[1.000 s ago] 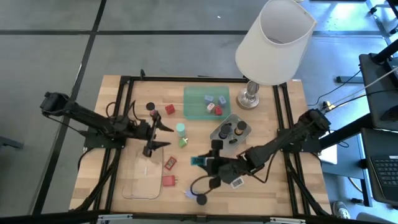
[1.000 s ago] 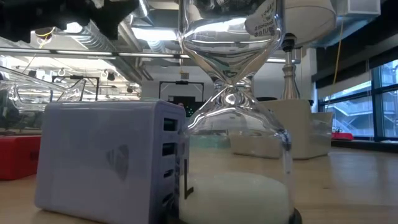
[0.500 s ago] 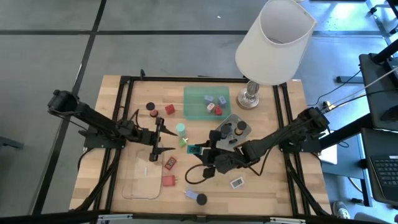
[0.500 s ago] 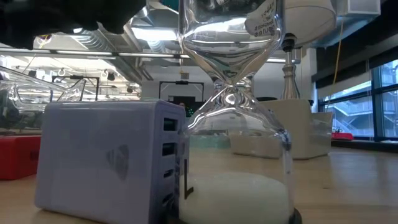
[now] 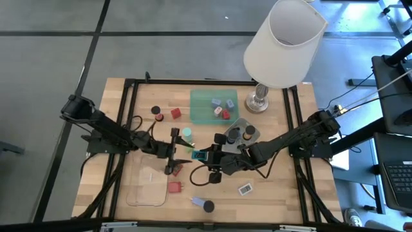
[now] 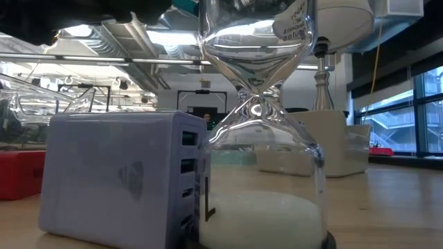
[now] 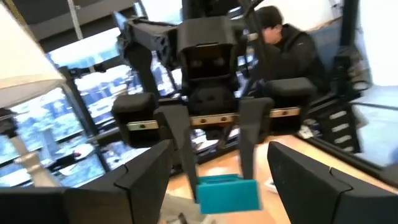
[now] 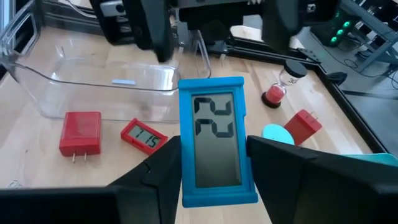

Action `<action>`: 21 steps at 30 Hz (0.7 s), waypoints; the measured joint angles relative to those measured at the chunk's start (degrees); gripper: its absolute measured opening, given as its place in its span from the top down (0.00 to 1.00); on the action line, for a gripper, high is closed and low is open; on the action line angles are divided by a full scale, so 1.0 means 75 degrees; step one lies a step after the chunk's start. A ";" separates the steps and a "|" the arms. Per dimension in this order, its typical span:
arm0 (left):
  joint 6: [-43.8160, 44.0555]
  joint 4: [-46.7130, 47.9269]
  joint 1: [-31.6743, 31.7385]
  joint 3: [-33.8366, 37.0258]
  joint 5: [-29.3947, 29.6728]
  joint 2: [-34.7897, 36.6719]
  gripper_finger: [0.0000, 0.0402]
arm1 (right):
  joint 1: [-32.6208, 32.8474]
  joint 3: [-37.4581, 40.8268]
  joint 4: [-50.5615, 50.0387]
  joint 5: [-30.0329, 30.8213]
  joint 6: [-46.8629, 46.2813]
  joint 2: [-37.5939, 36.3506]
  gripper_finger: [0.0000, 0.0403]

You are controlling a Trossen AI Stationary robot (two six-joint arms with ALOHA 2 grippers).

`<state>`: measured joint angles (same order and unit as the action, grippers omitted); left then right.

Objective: Pick & Place Office items
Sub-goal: Put the blue digital clock into the transparent bin

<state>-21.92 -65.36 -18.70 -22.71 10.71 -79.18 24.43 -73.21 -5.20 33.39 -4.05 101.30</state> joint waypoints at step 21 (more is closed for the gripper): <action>0.0616 0.0583 -0.0003 -0.0212 0.0635 -0.0188 0.23 | -0.0003 -0.0439 -0.0485 0.0288 0.0460 0.0000 0.60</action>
<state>-17.30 -60.99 -18.72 -24.29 15.47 -80.60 24.40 -76.50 -8.84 35.55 -0.60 101.30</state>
